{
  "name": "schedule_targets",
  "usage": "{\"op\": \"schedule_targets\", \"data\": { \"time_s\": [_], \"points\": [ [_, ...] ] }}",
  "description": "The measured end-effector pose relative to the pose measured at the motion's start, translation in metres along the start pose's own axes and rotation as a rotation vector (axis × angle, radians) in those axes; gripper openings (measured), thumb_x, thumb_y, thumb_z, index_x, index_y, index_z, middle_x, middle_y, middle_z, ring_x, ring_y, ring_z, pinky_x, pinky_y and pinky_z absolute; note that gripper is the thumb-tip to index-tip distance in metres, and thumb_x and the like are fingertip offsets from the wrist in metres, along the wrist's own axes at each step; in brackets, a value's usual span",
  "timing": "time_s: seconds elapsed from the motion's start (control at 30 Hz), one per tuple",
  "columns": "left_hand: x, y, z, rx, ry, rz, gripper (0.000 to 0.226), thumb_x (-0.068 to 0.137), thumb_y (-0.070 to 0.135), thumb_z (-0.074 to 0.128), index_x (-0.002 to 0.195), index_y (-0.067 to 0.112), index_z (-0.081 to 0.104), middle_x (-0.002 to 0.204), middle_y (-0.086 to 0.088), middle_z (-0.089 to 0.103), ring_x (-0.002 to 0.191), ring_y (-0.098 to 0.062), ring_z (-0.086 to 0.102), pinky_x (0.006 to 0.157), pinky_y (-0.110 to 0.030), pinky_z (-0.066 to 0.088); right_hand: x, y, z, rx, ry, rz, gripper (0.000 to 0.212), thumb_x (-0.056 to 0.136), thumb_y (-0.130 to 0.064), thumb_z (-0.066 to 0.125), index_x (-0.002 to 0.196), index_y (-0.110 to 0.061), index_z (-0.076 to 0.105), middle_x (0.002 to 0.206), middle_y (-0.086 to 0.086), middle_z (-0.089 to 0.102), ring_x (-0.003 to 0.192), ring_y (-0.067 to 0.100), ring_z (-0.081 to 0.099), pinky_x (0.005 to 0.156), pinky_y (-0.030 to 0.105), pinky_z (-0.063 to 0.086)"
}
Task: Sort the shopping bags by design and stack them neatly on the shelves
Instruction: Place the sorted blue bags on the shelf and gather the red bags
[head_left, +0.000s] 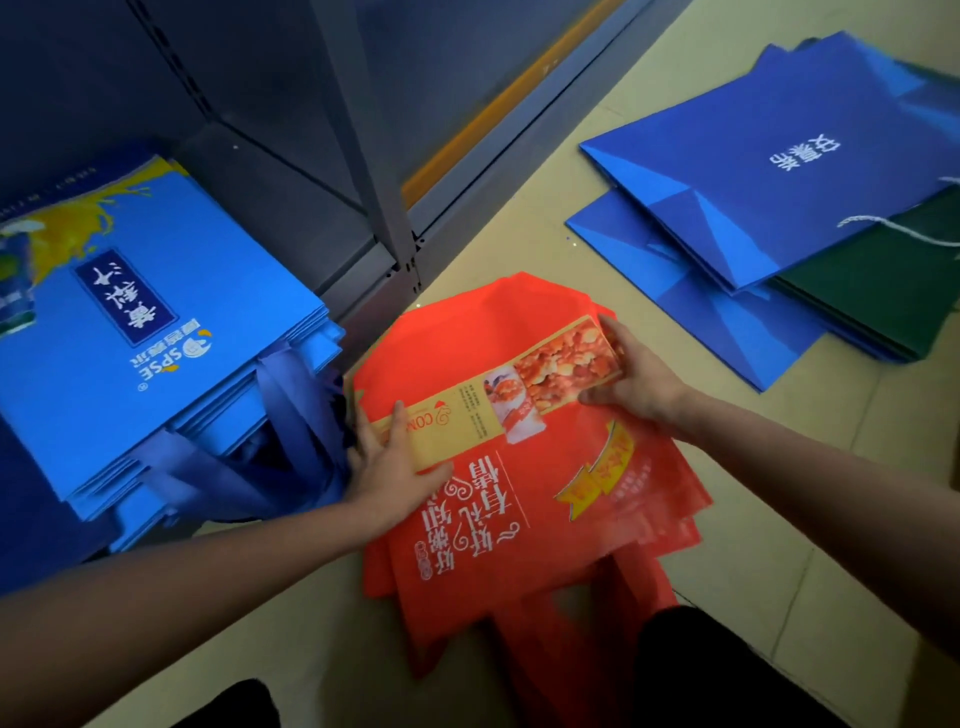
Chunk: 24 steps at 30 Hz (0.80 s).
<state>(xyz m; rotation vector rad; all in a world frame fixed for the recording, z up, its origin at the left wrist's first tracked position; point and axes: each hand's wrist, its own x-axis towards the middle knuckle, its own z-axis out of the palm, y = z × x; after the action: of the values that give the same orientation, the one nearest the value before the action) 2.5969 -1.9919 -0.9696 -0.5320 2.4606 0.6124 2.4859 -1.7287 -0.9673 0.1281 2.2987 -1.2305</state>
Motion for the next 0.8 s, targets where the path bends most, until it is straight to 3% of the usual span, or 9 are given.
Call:
{"op": "schedule_targets", "data": {
  "time_s": [0.17, 0.23, 0.37, 0.43, 0.53, 0.6, 0.67, 0.73, 0.8],
  "points": [
    [0.015, 0.05, 0.013, -0.157, -0.006, 0.082, 0.097, 0.082, 0.048, 0.065, 0.151, 0.027, 0.0, 0.149, -0.018, 0.017, 0.137, -0.037, 0.019, 0.109, -0.041, 0.022, 0.0, 0.008, -0.067, -0.264, 0.318, 0.059, 0.094, 0.074, -0.012, 0.077, 0.149, -0.018, 0.021, 0.136, 0.025, 0.041, 0.126, 0.036, 0.042, 0.105, 0.036, 0.032],
    [0.021, 0.063, 0.02, -0.186, -0.031, 0.049, 0.098, 0.08, 0.05, 0.065, 0.15, 0.03, -0.001, 0.141, -0.018, 0.032, 0.133, -0.036, 0.024, 0.106, -0.041, 0.022, -0.004, 0.025, -0.077, -0.236, 0.294, 0.157, 0.095, 0.076, -0.021, 0.077, 0.149, -0.019, 0.017, 0.136, 0.025, 0.038, 0.127, 0.036, 0.04, 0.105, 0.035, 0.032],
    [0.03, 0.083, 0.016, -0.171, -0.022, -0.011, 0.105, 0.081, 0.051, 0.064, 0.15, 0.021, -0.009, 0.143, -0.02, 0.026, 0.134, -0.039, 0.023, 0.107, -0.042, 0.026, -0.012, 0.056, -0.065, -0.152, 0.179, 0.28, 0.121, 0.058, -0.041, 0.085, 0.15, -0.027, 0.008, 0.14, 0.021, 0.034, 0.129, 0.033, 0.038, 0.109, 0.038, 0.033],
    [0.041, 0.093, 0.01, -0.167, 0.017, -0.035, 0.107, 0.08, 0.053, 0.065, 0.15, 0.018, -0.008, 0.145, -0.02, 0.026, 0.134, -0.039, 0.024, 0.107, -0.042, 0.027, -0.004, 0.06, -0.057, -0.093, 0.206, 0.247, 0.12, 0.061, -0.037, 0.086, 0.151, -0.026, 0.007, 0.141, 0.021, 0.033, 0.131, 0.034, 0.036, 0.11, 0.039, 0.031],
    [0.061, 0.096, 0.001, -0.313, 0.083, -0.106, 0.096, 0.078, 0.053, 0.068, 0.149, 0.021, 0.011, 0.138, -0.016, 0.042, 0.122, -0.035, 0.044, 0.098, -0.043, 0.04, 0.014, 0.057, -0.052, 0.068, 0.252, 0.147, 0.13, 0.041, -0.048, 0.083, 0.15, -0.027, 0.015, 0.135, 0.013, 0.048, 0.125, 0.029, 0.046, 0.106, 0.043, 0.038],
    [0.069, 0.095, -0.009, -0.541, 0.094, -0.111, 0.07, 0.081, 0.044, 0.068, 0.136, 0.022, 0.032, 0.119, -0.011, 0.06, 0.093, -0.024, 0.062, 0.075, -0.036, 0.051, 0.018, 0.055, -0.052, 0.18, 0.256, 0.116, 0.117, 0.053, -0.031, 0.087, 0.149, -0.028, 0.019, 0.132, 0.008, 0.053, 0.121, 0.025, 0.051, 0.105, 0.041, 0.04],
    [0.073, 0.093, -0.017, -0.645, 0.072, -0.103, 0.052, 0.085, 0.033, 0.067, 0.127, 0.021, 0.04, 0.103, -0.008, 0.065, 0.08, -0.019, 0.064, 0.064, -0.032, 0.051, 0.017, 0.055, -0.049, 0.275, 0.26, 0.085, 0.104, 0.066, -0.012, 0.082, 0.149, -0.027, 0.021, 0.129, 0.002, 0.056, 0.118, 0.022, 0.053, 0.105, 0.038, 0.04],
    [0.069, 0.089, -0.017, -0.687, 0.082, -0.094, 0.049, 0.084, 0.028, 0.069, 0.123, 0.02, 0.041, 0.102, -0.007, 0.065, 0.083, -0.021, 0.065, 0.067, -0.037, 0.053, 0.014, 0.054, -0.047, 0.286, 0.269, 0.041, 0.101, 0.07, -0.008, 0.079, 0.149, -0.028, 0.02, 0.13, -0.001, 0.054, 0.118, 0.02, 0.052, 0.105, 0.035, 0.039],
    [0.06, 0.083, -0.015, -0.696, 0.149, -0.031, 0.057, 0.079, 0.027, 0.073, 0.124, 0.02, 0.04, 0.108, -0.004, 0.063, 0.092, -0.021, 0.063, 0.084, -0.044, 0.053, 0.01, 0.04, -0.054, 0.247, 0.279, -0.05, 0.097, 0.072, -0.005, 0.076, 0.149, -0.025, 0.02, 0.127, -0.006, 0.051, 0.117, 0.014, 0.05, 0.102, 0.024, 0.036]
  ]
}}
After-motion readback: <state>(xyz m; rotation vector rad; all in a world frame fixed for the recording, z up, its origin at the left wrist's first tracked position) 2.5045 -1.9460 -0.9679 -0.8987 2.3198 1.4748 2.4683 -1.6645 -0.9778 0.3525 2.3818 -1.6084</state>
